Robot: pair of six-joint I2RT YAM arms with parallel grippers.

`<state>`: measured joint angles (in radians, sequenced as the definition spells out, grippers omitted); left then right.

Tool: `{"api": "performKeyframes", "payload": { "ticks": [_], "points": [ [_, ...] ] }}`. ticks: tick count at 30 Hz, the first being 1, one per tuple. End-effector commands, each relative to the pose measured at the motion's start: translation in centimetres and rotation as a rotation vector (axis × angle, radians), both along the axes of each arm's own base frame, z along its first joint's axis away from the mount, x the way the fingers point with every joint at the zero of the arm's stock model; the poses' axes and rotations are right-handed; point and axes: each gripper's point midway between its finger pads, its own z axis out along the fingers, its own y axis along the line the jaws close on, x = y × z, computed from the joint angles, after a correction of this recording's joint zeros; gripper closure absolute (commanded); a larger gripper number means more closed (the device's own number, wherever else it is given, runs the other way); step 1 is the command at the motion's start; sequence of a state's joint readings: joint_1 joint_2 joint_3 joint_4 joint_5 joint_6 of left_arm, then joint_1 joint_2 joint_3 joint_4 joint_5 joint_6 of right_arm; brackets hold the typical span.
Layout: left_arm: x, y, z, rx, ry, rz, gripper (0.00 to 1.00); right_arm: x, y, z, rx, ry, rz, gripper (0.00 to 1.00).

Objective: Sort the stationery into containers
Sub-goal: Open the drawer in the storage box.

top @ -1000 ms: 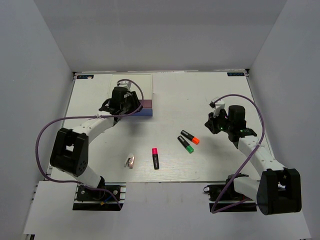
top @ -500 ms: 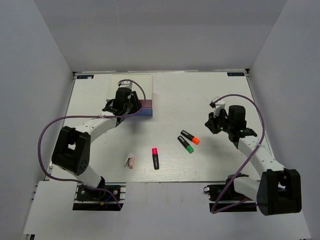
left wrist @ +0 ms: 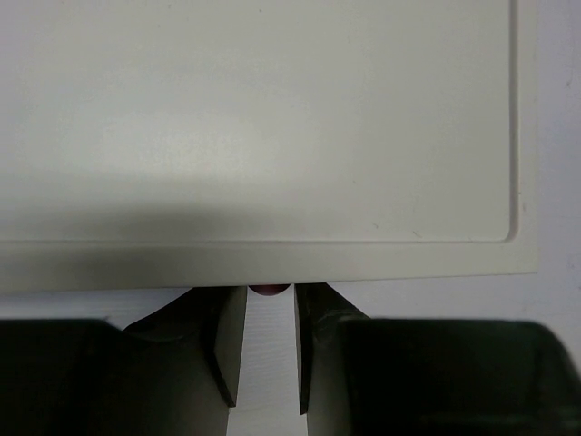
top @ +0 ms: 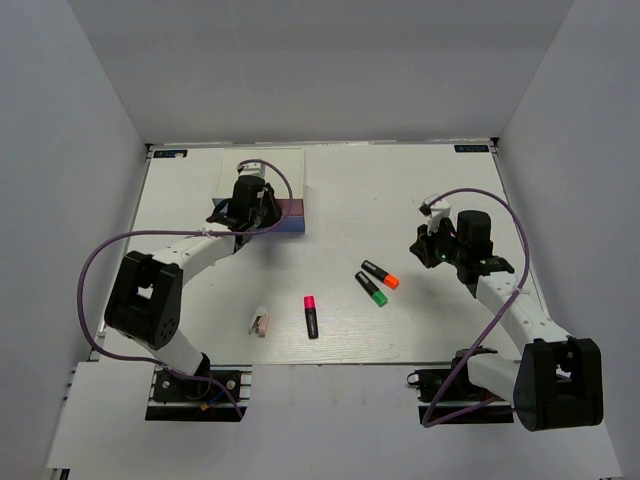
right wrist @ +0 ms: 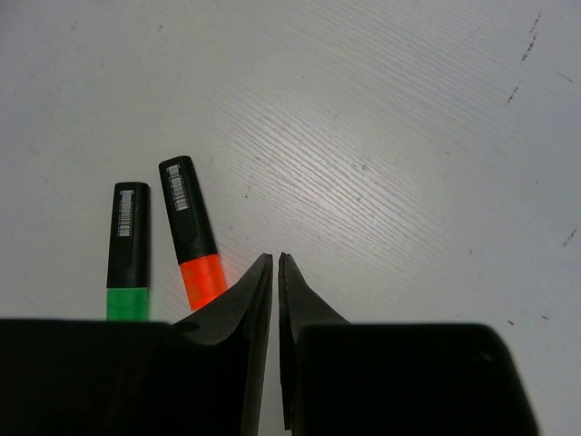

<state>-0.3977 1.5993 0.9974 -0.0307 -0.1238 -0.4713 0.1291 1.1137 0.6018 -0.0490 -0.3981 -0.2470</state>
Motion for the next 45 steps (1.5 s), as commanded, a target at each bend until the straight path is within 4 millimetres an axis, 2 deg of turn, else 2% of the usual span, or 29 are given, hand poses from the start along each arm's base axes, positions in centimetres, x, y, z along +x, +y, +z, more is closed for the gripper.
{"api": "performKeyframes", "payload": {
  "ticks": [1,7,8,10,11,19,20,26,29,32,37,40,42,43,45],
  "points": [
    [1.6,0.1,2.6,-0.008,-0.078,0.03,0.75,1.2,0.2,2.3,0.002,-0.088,0.012,0.87],
    [1.0,-0.4,2.3,-0.016,-0.073,0.005,0.84,1.2,0.2,2.3,0.005,-0.082,0.011,0.87],
    [0.7,-0.3,1.7,-0.012,-0.062,0.005,0.84,1.2,0.2,2.3,0.004,-0.082,0.012,0.87],
    [0.4,-0.4,2.1,-0.019,-0.067,-0.003,0.84,1.2,0.3,2.4,0.006,-0.085,0.013,0.87],
    [-0.2,-0.5,1.2,-0.012,-0.049,-0.012,0.84,1.2,0.2,2.4,0.006,-0.086,0.01,0.87],
    [-3.1,-0.2,1.2,-0.018,-0.043,-0.026,0.84,1.1,0.3,2.4,0.008,-0.086,0.015,0.87],
    [-3.5,0.2,0.4,-0.013,-0.021,-0.012,0.84,1.1,0.3,2.2,0.011,-0.078,0.016,0.87],
    [-5.0,0.4,0.8,-0.023,-0.026,-0.017,0.84,1.2,0.5,2.5,0.016,-0.081,0.024,0.86],
    [-5.5,0.1,1.1,-0.028,-0.024,-0.033,0.84,1.2,0.5,2.4,0.015,-0.078,0.025,0.81],
    [-6.3,0.0,0.4,-0.019,-0.004,-0.043,0.85,1.1,0.6,2.5,0.017,-0.08,0.029,0.78],
    [-7.0,0.0,0.7,-0.02,-0.005,-0.052,0.85,1.1,0.6,2.2,0.018,-0.069,0.03,0.74],
    [-7.4,-0.2,0.2,-0.015,0.005,-0.061,0.85,1.1,0.6,2.2,0.018,-0.068,0.032,0.72],
    [-7.8,-0.1,0.0,-0.019,0.017,-0.055,0.85,1.1,0.8,2.2,0.016,-0.068,0.043,0.65],
    [-7.8,-0.1,0.0,-0.019,0.017,-0.055,0.83,0.8,1.0,2.0,0.023,-0.057,0.06,0.62],
    [-7.9,-0.4,0.0,-0.027,0.019,-0.058,0.67,0.7,1.2,1.9,0.015,-0.054,0.09,0.53]
  ]
}}
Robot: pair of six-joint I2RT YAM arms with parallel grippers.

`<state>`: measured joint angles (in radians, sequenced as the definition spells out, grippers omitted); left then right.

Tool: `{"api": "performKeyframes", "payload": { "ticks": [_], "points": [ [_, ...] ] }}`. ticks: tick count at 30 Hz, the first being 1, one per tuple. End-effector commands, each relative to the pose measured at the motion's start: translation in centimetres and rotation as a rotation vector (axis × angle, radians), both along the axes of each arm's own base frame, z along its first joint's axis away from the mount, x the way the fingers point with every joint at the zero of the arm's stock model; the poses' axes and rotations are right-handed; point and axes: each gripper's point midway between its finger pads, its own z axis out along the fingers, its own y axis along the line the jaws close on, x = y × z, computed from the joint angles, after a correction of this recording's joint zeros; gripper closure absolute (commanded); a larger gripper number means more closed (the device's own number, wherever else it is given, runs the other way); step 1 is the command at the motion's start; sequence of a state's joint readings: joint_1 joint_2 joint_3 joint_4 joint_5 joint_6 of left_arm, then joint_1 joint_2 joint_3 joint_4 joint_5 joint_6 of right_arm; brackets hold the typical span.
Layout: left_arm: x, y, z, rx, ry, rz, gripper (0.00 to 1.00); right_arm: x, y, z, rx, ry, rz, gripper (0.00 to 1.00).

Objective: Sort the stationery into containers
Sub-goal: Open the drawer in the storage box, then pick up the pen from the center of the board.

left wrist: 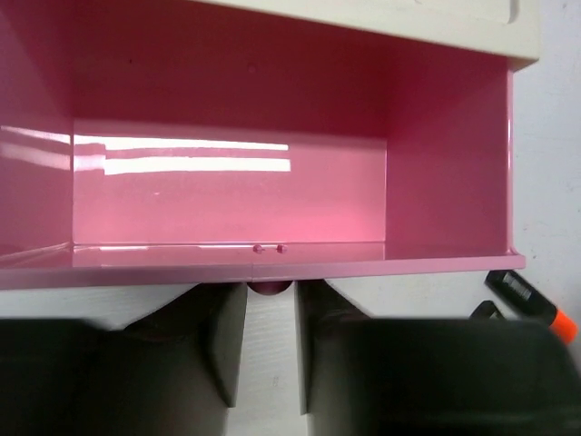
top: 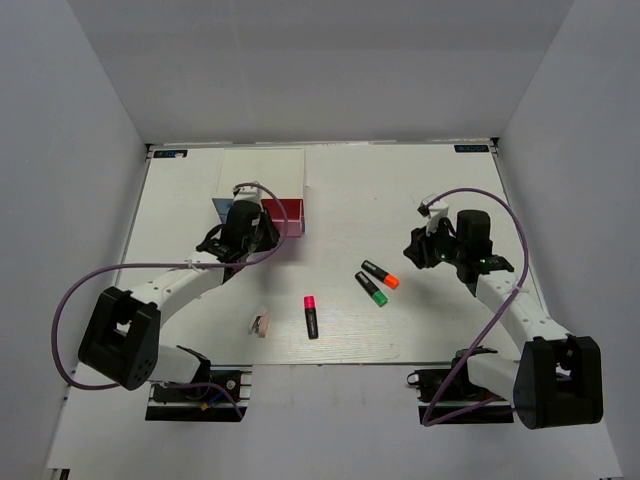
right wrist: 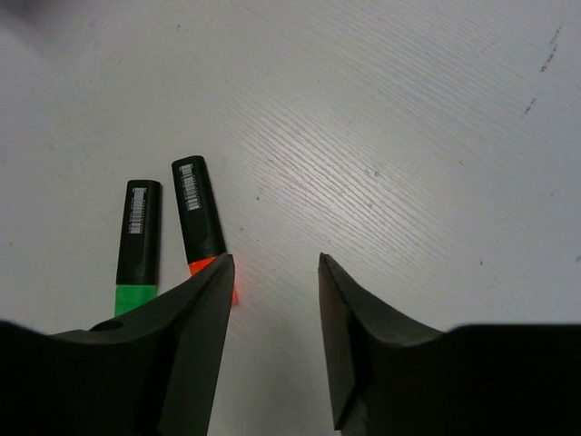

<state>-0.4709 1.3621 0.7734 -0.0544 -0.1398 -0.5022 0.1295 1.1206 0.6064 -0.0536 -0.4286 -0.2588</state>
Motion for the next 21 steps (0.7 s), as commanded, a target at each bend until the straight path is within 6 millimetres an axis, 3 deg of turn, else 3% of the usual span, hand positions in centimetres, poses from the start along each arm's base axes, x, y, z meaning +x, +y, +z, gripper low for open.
{"api": "performKeyframes", "payload": {
  "ticks": [1,6,7,8,16,19,20,21],
  "points": [
    [-1.2,-0.2,0.2,-0.005,0.015,-0.008,0.53,0.6,1.3,1.8,0.021,-0.044,0.092,0.5],
    [-1.1,0.2,0.7,0.008,0.016,0.009,0.25,-0.6,2.6,1.0,0.029,-0.003,0.21,0.38],
    [-1.3,0.3,1.0,0.007,0.013,0.009,0.24,-0.3,2.7,1.2,0.019,-0.012,0.226,0.38],
    [-1.5,0.4,1.3,0.005,0.009,0.009,0.24,-0.7,2.8,-0.1,0.014,0.044,0.239,0.38],
    [-3.6,1.4,3.6,-0.029,-0.02,0.02,0.2,-0.6,3.5,-3.4,-0.077,0.134,0.295,0.34],
    [-5.1,1.8,4.5,-0.039,-0.013,0.002,0.19,-0.4,4.0,-4.3,-0.096,0.161,0.303,0.34],
    [-6.0,2.1,3.8,-0.031,0.017,-0.008,0.19,-0.3,4.3,-4.7,-0.101,0.178,0.304,0.34],
    [-6.3,2.2,4.1,-0.032,0.015,-0.008,0.13,-0.2,4.3,-4.9,-0.109,0.18,0.3,0.34]
  ]
}}
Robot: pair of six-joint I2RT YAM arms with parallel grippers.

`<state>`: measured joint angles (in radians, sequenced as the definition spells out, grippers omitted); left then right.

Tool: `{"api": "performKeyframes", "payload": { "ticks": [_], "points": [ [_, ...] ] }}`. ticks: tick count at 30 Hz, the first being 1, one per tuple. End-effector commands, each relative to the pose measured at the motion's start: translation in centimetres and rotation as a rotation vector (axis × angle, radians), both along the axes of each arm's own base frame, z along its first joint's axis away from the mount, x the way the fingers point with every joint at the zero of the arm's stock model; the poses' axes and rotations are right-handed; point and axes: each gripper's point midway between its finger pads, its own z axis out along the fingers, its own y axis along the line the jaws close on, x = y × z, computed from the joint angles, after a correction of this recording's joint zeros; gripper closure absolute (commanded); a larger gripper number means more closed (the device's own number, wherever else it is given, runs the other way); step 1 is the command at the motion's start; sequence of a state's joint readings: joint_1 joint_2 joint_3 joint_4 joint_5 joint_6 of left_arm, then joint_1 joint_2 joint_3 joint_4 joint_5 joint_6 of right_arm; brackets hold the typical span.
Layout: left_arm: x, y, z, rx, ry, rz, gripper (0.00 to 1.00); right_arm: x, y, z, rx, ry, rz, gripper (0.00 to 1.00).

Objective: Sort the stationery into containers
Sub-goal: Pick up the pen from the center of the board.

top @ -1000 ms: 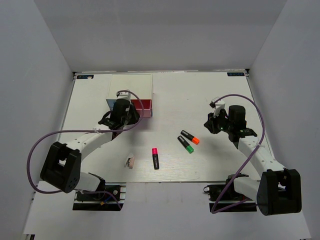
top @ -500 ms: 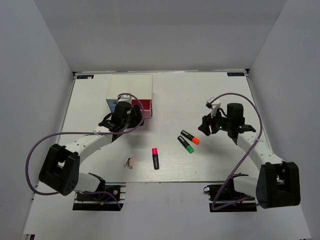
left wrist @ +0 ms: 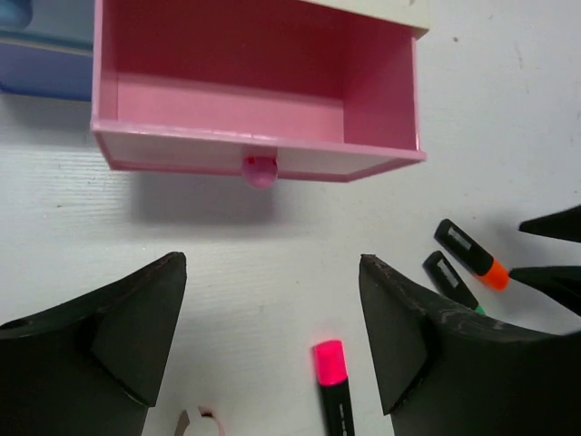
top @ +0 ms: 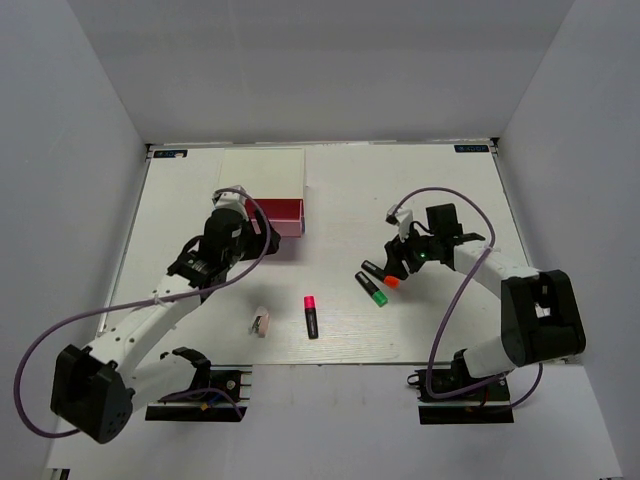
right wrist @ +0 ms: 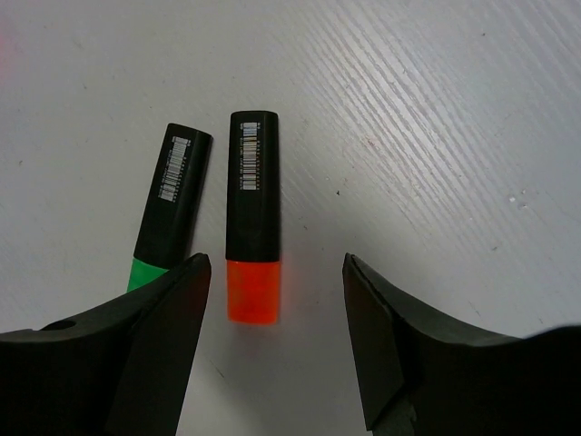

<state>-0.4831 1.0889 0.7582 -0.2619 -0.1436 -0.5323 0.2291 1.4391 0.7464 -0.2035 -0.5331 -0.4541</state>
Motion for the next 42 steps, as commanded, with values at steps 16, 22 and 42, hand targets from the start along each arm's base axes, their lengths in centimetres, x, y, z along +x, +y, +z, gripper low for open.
{"api": "performKeyframes", "payload": {
  "ticks": [16,22,42],
  "points": [
    [-7.6,2.0,-3.4,-0.105,0.165,0.041,0.0,1.1,2.1,-2.8,-0.176,-0.025,0.032,0.36],
    [-7.9,2.0,-3.6,-0.105,0.178,0.035,0.0,1.2,1.9,-4.0,-0.234,-0.031,0.01,0.55],
    [-8.9,0.7,-5.7,-0.096,0.237,-0.068,0.0,6.4,16.6,20.0,0.169,-0.462,0.43,0.83]
  ]
}}
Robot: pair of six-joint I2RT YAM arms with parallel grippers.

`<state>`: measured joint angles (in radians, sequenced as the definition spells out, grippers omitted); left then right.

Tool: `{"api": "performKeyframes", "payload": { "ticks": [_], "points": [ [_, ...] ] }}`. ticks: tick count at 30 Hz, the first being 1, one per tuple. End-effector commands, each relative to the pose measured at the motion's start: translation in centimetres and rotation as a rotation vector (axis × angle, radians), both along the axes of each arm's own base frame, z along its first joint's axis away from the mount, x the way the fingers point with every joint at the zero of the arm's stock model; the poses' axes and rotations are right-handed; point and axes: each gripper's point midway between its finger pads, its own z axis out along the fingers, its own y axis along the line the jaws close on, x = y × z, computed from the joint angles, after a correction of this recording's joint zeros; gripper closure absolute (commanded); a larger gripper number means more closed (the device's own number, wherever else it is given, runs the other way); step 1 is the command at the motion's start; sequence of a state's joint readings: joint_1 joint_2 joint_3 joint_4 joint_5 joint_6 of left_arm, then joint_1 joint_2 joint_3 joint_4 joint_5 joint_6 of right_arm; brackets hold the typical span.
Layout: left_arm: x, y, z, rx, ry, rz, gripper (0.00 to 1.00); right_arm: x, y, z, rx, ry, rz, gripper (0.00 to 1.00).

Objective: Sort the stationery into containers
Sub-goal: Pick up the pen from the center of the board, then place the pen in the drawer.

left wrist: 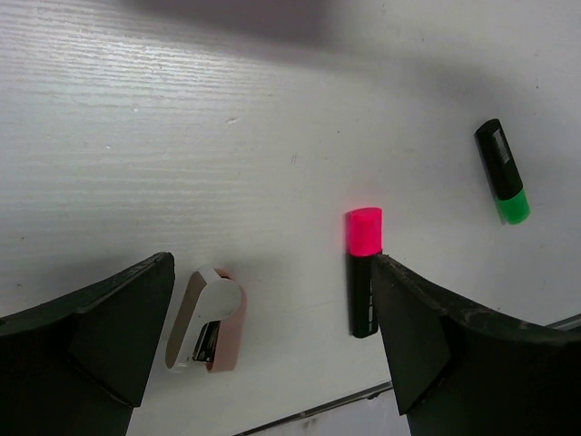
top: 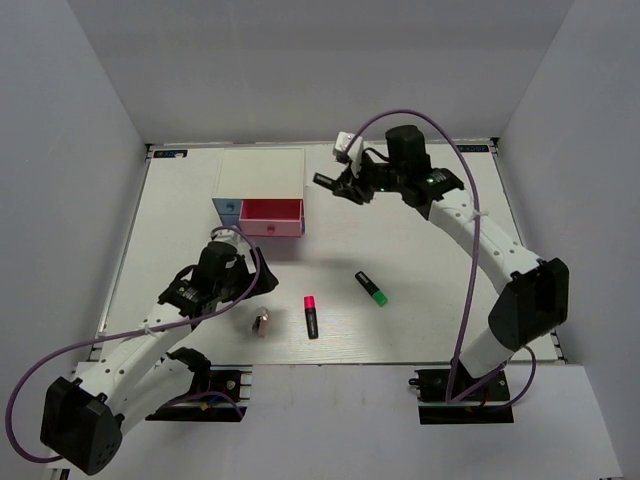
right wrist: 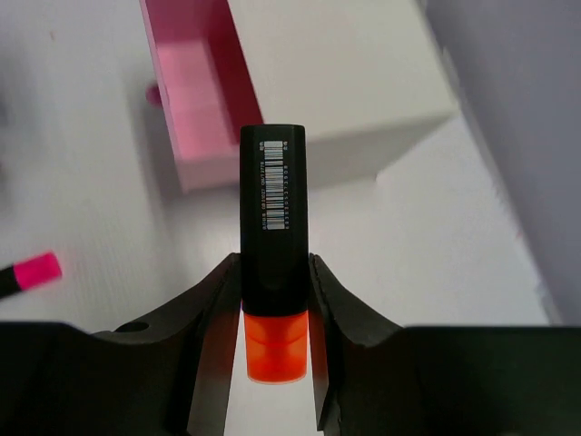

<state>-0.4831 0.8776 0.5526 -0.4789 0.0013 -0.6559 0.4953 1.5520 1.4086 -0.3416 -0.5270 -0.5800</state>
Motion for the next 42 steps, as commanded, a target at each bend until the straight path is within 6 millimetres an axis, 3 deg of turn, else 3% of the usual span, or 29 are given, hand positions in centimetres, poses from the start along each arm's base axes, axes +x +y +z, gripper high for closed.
{"api": "performKeyframes", "payload": {
  "ticks": [1,2,3,5,6,9,11,13,17,24,28,33,38,39,42],
  "points": [
    [-0.3,-0.4,0.6,-0.03,-0.031,-0.023,0.0,-0.4,4.7,1.2,0.061,-0.005,0.136,0.83],
    [-0.3,-0.4,0.6,-0.03,-0.031,-0.023,0.0,-0.5,5.6,1.5,0.074,-0.011,0.156,0.83],
    [-0.3,-0.4,0.9,-0.041,-0.038,-0.017,0.0,-0.7,6.9,3.7,0.109,-0.043,0.179,0.83],
    [-0.4,-0.4,0.7,-0.041,-0.038,-0.017,0.0,0.1,8.9,4.1,0.142,-0.08,0.205,0.83],
    [-0.4,-0.2,0.9,-0.039,-0.049,-0.011,0.0,-0.6,10.3,4.0,0.153,-0.08,0.232,0.83],
    [-0.5,-0.2,0.8,-0.04,-0.036,-0.004,0.0,-0.1,12.8,4.0,0.184,-0.134,0.253,0.83],
    [-0.5,-0.2,0.8,-0.04,-0.036,-0.004,0.0,-0.1,14.5,2.9,0.174,-0.131,0.264,0.82],
    [-0.5,-0.2,0.8,-0.04,-0.036,-0.004,0.0,-0.2,15.8,3.6,0.191,-0.139,0.275,0.82],
    [-0.7,-0.1,0.6,-0.036,-0.028,-0.004,0.0,-0.2,17.3,2.1,0.189,-0.117,0.285,0.79],
    [-0.3,-1.1,1.1,-0.061,-0.03,-0.041,0.0,0.7,17.9,-1.1,0.142,-0.116,0.259,0.62],
    [0.0,-2.1,1.9,-0.081,-0.044,-0.079,0.0,1.3,17.8,-1.7,0.121,-0.136,0.247,0.56],
    [0.1,-2.9,1.6,-0.07,-0.02,-0.113,0.0,1.4,17.4,-1.7,0.114,-0.145,0.233,0.45],
    [0.0,-4.0,1.9,-0.063,-0.018,-0.145,0.0,1.4,16.4,2.4,0.166,-0.218,0.209,0.46],
    [0.2,-4.1,1.8,-0.06,-0.011,-0.145,0.0,1.4,16.1,2.4,0.167,-0.216,0.198,0.5],
    [0.3,-5.3,2.0,-0.043,-0.007,-0.175,0.0,2.0,13.5,5.7,0.204,-0.259,0.077,0.62]
  ]
}}
